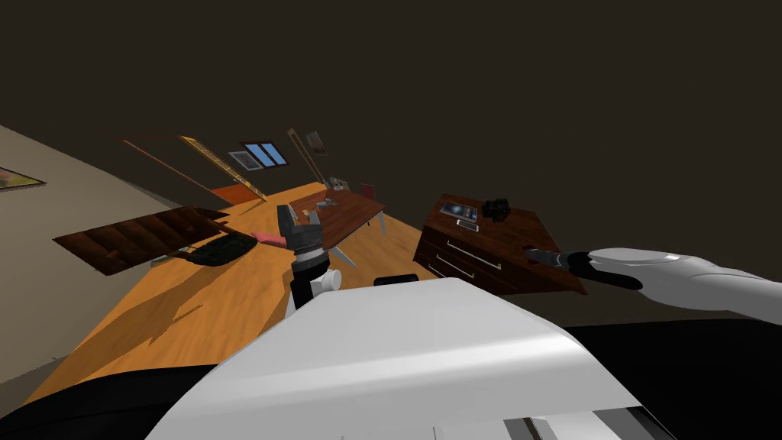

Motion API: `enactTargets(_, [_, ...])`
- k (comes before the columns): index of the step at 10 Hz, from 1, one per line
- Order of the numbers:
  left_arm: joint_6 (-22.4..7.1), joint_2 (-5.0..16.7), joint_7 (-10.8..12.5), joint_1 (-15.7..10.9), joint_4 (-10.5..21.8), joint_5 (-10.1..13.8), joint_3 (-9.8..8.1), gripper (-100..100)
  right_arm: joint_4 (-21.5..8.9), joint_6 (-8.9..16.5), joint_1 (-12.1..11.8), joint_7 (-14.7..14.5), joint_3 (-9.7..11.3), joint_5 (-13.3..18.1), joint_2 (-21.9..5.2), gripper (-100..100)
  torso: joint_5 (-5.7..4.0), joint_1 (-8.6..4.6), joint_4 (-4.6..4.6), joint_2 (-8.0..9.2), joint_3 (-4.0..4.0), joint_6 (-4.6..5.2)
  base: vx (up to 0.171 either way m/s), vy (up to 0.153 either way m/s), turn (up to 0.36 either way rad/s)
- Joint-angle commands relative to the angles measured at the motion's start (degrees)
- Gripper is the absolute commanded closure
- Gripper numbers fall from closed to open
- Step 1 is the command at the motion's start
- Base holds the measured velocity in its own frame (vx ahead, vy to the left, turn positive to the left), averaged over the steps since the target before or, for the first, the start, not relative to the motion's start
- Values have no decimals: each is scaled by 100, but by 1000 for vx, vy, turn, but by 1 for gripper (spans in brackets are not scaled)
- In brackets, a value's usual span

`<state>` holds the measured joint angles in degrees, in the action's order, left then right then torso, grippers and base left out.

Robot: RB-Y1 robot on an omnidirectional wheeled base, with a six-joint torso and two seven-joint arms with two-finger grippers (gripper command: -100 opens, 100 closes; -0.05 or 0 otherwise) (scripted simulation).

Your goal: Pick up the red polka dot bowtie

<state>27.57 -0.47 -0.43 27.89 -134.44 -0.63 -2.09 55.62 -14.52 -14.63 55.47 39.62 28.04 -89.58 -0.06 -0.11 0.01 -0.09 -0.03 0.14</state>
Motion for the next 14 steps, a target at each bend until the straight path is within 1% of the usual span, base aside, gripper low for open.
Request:
enactTargets(1, [0, 0, 0, 0, 0, 0, 0, 0, 197, 20, -65, -286, -1, -286, -109, 100, 0, 0, 0, 0, 0, 0, 129, -5, -214])
enactTargets(2, [0, 0, 0, 1, 0, 0, 0, 0, 197, 20, -65, -444, -1, -443, -109, 100, 2, 1, -3, -16, -9, 3, 98, -3, -104])
enactTargets(3, [0, 0, 0, 0, 0, 0, 0, 0, 197, 20, -65, -531, -1, -443, -109, 100, 0, 1, -3, -14, -9, -8, 35, -1, 23])
enactTargets(4, [0, 0, 0, -1, 0, 0, 0, 0, 370, 39, -129, -742, -4, -701, -206, 100, 0, 1, 0, -2, -2, -14, 66, -7, -152])
enactTargets(5, [0, 0, 0, 0, 0, 0, 0, 0, 370, 39, -129, -897, -4, -819, -206, 100, 1, 1, -1, -2, -1, 1, 73, 2, -143])
enactTargets(6, [0, 0, 0, 0, 0, 0, 0, 0, 370, 39, -129, -964, -4, -819, -206, 100, 1, 2, -1, -1, -1, -3, 34, 2, -22])
enactTargets(7, [0, 0, 0, -1, 0, 0, 0, 0, 544, 59, -194, -1184, -7, -1081, -302, 100, 1, 2, 1, 6, 3, -10, 77, 0, -180])
enactTargets(8, [0, 0, 0, 0, 0, 0, 0, 0, 544, 59, -194, -1321, -7, -1195, -302, 100, 3, 4, 0, -1, 0, 2, 77, 4, -130])
enactTargets(9, [0, 0, 0, 0, 0, 0, 0, 0, 544, 59, -194, -1397, -7, -1195, -302, 100, 2, 4, 0, -1, -1, -5, 32, -1, -6])
enactTargets(10, [0, 0, 0, -1, 0, 0, 0, 0, 718, 79, -258, -1614, -9, -1464, -398, 100, 2, 2, 1, 6, 3, -11, 82, 1, -163])
enactTargets(11, [0, 0, 0, 0, 0, 0, 0, 0, 718, 79, -258, -1761, -9, -1572, -398, 100, 4, 5, 0, -2, -1, 0, 76, -3, -134])
enactTargets(12, [0, 0, 0, 0, 0, 0, 0, 0, 718, 79, -258, -1829, -9, -1572, -398, 100, 4, 2, -1, -1, -2, -4, 27, -4, -14])
enactTargets(13, [0, 0, 0, -1, 0, 0, 0, 0, 891, 98, -322, -2044, -12, -1831, -495, 100, 3, 2, 0, 7, 2, -8, 75, -6, -168])
enactTargets(14, [0, 0, 0, 0, 0, 0, 0, 0, 891, 98, -322, -2198, -12, -1948, -495, 100, 5, 2, -1, 0, -1, 5, 76, 7, -142])
